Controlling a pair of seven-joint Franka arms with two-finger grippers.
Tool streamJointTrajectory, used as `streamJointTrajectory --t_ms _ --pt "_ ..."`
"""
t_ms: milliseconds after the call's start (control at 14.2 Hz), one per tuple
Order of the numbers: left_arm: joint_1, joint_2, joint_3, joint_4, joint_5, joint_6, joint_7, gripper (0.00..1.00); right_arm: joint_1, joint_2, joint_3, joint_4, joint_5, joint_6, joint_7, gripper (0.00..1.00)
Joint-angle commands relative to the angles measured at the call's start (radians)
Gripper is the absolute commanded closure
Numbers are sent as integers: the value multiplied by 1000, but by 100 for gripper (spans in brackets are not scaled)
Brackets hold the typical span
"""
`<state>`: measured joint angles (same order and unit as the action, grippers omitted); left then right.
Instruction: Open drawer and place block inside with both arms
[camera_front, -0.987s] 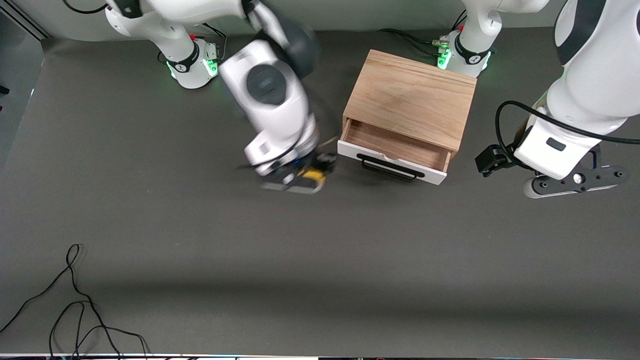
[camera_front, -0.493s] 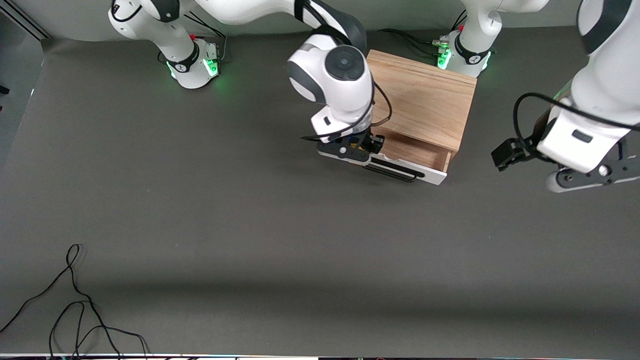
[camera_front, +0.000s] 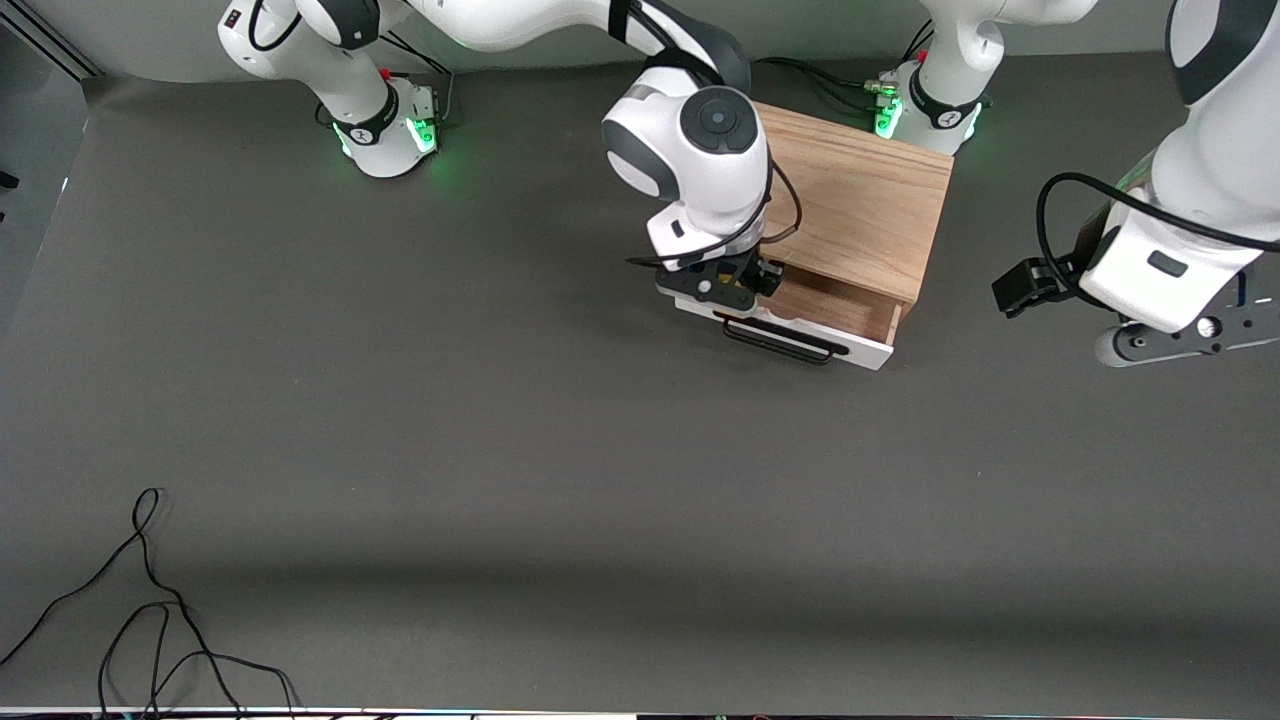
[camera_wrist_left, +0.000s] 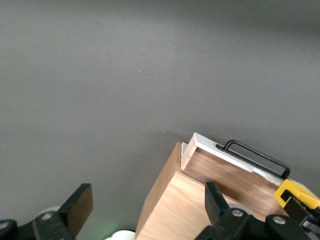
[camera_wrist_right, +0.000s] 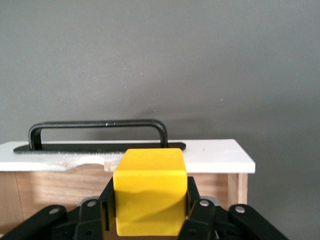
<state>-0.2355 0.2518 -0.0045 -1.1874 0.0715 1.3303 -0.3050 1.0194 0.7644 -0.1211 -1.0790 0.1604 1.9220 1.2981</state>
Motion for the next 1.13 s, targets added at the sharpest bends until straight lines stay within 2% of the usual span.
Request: streamJointTrajectory --t_ms 0,141,282,352,493,564,634,705,846,1057 --pt "74 -83 -5 -116 -31 70 177 0 28 7 -8 24 11 -15 52 100" --pt "139 -129 -3 -196 -111 110 193 0 41 3 -8 24 11 -17 56 100" --pt "154 -234 -3 -370 -127 211 196 0 42 1 -8 22 11 -17 56 96" --pt "150 -297 -5 -467 -125 275 196 0 42 3 -8 22 11 -17 56 74" --pt "150 -388 -6 -621 -124 380 202 0 44 3 -9 21 11 -17 58 41" --pt "154 -399 -3 -647 -118 401 258 0 44 3 -9 21 10 -17 58 24" --pt "163 -396 3 -647 -116 414 376 0 44 3 -9 21 10 -17 56 23" --pt "191 -394 6 -646 -116 426 444 0 44 3 -11 19 8 -15 56 16" --pt "202 -393 6 -632 -113 420 448 0 42 9 -15 16 1 -15 53 0" --pt "199 -387 3 -591 -75 385 449 0 33 1 -15 14 -19 -30 47 0"
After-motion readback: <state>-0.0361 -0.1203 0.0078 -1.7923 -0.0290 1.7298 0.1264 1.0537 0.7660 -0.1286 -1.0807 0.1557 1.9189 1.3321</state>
